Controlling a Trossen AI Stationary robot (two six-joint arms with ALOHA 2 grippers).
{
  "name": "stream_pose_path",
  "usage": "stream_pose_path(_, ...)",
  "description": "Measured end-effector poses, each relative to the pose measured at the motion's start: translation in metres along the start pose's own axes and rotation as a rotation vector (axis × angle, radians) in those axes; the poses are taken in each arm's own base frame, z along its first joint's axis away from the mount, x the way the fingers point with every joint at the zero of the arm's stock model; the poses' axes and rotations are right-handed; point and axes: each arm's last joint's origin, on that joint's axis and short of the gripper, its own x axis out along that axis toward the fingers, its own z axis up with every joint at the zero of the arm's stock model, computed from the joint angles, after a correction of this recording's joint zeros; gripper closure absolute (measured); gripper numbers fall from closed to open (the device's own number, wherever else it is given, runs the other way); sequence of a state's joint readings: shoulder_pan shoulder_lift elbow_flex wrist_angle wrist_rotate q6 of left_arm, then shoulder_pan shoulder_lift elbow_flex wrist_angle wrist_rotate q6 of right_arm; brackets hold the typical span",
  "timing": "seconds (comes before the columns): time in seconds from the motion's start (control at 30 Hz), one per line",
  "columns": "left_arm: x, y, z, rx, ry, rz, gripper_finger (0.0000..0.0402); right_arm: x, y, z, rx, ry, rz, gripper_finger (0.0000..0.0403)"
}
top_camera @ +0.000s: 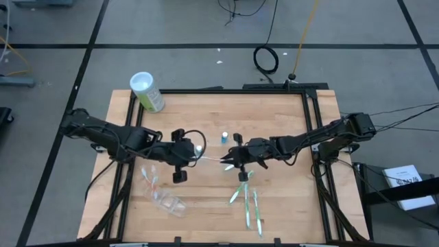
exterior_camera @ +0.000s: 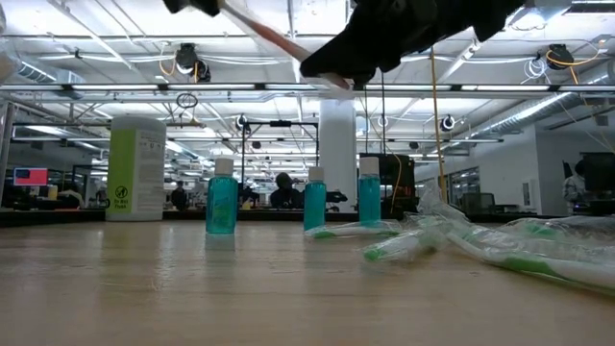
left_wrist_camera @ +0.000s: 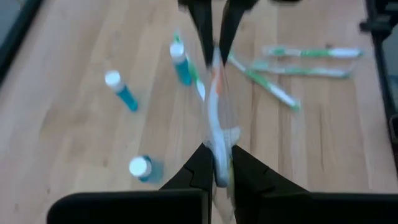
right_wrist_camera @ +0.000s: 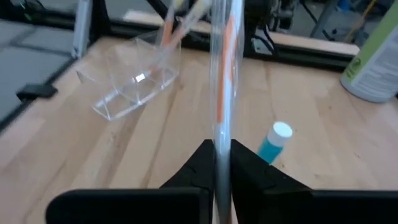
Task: Pick & Place toothbrushing station
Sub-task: Put the orange toothbrush into the transparent organizer
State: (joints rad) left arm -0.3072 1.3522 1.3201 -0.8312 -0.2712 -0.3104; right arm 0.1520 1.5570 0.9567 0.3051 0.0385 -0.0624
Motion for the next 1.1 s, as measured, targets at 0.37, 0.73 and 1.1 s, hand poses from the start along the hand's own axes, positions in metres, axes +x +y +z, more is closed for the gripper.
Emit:
stream_pose_path(0.37, -0.008, -0.004, 0.023, 0.115, -0.247, 0.005, 0.0375, -0.005, 0.001, -0.007, 0.030, -0.242, 0.027, 0.0385)
stream_pose_path(0.73, -0.012, -0.008, 0.041, 0.199, -0.441, -0.006, 0.0376, -0.011, 0.001, 0.002, 0.009, -0.398, -0.004, 0.0385)
stream_pose_path(1.1, -0.014, -0.012, 0.044, 0.238, -0.481, -0.011, 0.0330, -0.013, 0.000, 0.006, -0.020, -0.446, -0.021, 0.0385)
